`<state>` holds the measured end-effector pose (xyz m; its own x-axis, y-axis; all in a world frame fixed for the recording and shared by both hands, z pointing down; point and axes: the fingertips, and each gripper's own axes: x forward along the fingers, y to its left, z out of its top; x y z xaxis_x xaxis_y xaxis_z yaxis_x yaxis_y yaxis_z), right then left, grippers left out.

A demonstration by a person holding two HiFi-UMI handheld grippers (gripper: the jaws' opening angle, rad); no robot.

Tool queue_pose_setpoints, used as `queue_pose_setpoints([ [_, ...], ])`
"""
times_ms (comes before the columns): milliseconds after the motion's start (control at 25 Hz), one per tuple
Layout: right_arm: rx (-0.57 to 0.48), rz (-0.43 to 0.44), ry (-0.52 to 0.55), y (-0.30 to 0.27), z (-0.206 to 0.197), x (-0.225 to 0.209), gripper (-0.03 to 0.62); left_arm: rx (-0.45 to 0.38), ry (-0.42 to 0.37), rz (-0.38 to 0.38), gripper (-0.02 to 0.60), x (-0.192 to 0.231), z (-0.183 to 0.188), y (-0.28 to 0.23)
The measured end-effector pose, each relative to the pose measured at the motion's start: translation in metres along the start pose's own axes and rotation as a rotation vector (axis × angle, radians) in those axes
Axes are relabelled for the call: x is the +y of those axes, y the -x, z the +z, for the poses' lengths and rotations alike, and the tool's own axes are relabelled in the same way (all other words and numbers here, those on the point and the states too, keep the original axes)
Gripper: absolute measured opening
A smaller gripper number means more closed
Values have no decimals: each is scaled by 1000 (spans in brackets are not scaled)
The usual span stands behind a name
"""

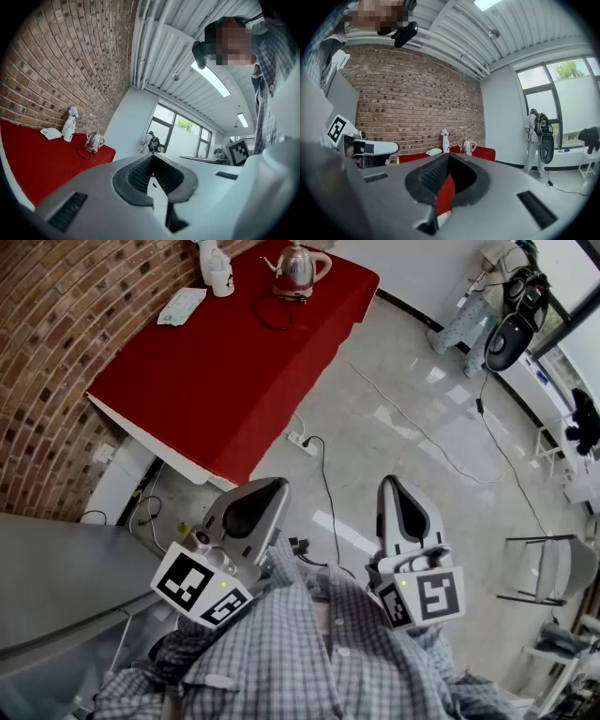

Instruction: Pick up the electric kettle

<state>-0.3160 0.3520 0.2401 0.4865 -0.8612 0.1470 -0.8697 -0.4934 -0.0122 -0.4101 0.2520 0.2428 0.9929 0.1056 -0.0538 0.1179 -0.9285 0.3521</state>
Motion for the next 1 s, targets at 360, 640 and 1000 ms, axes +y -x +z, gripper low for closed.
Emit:
queue_pose_setpoints([
  [360,10,0,12,-5,-1,3,6,-4,8,10,5,7,2,3],
  [640,16,-20,16,-15,0,7,6,-15,15,29,5,20,6,10],
  [1000,27,-31,6,-34,-3,28,6,-37,26,68,5,49,11,32],
])
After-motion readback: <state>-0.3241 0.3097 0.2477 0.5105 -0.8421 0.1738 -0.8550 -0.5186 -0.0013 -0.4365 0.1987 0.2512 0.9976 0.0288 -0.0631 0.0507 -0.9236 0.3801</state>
